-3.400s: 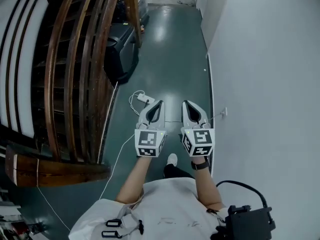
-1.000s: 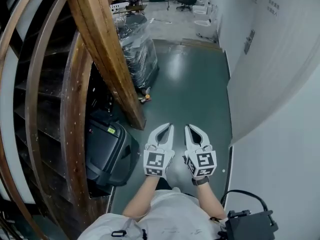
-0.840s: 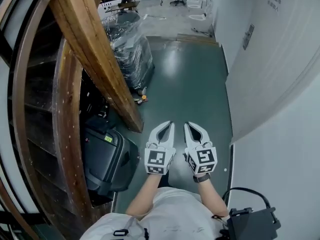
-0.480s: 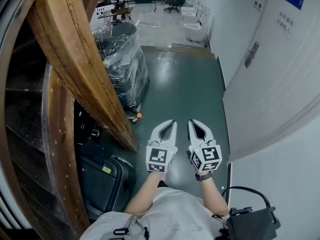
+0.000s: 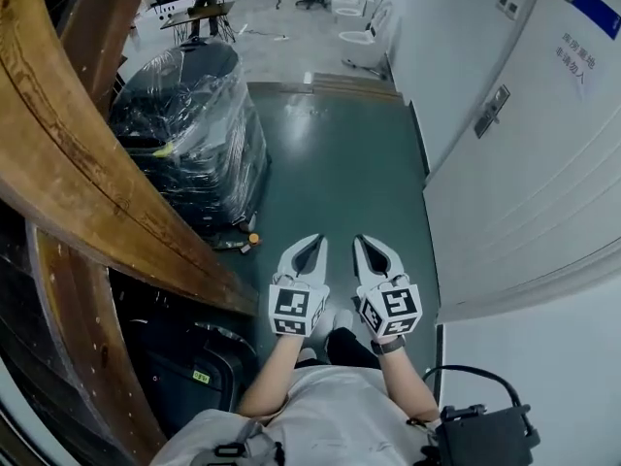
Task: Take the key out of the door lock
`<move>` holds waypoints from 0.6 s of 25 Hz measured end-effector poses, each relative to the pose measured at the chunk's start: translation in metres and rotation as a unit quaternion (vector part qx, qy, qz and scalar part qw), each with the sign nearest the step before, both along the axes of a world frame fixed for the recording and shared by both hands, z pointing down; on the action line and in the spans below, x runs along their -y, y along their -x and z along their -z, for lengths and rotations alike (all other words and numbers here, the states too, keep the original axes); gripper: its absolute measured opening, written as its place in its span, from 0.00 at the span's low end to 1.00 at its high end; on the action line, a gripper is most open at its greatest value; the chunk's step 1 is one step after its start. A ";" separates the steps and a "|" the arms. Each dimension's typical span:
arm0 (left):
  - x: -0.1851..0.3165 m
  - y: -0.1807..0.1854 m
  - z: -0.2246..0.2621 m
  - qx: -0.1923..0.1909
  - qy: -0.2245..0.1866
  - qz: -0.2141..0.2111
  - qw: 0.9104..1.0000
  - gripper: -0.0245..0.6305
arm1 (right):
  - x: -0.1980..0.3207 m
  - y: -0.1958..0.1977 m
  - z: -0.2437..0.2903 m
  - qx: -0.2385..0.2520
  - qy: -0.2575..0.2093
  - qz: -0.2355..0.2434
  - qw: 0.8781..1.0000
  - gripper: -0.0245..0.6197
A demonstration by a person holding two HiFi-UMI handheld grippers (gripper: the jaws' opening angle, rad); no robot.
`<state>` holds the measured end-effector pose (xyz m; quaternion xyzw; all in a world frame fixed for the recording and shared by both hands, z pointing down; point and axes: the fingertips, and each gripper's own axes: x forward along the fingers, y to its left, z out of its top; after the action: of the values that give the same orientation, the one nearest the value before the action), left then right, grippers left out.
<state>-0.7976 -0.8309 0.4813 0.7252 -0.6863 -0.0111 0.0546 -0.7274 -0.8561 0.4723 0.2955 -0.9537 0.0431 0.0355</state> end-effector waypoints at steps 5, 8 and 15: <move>0.090 0.007 -0.004 0.018 0.001 -0.020 1.000 0.04 | 0.091 0.020 -0.007 0.016 0.005 -0.001 1.000 0.04; 0.162 0.010 0.001 0.036 -0.003 -0.035 0.999 0.04 | 0.160 0.031 0.001 0.032 -0.006 0.001 0.999 0.04; 0.282 0.031 0.025 0.055 -0.016 -0.024 0.998 0.04 | 0.312 0.018 0.045 0.080 -0.054 -0.042 0.994 0.04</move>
<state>-0.8285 -1.1130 0.4567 0.7417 -0.6705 0.0188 0.0053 -0.7450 -1.1679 0.4273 0.3326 -0.9411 0.0160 -0.0586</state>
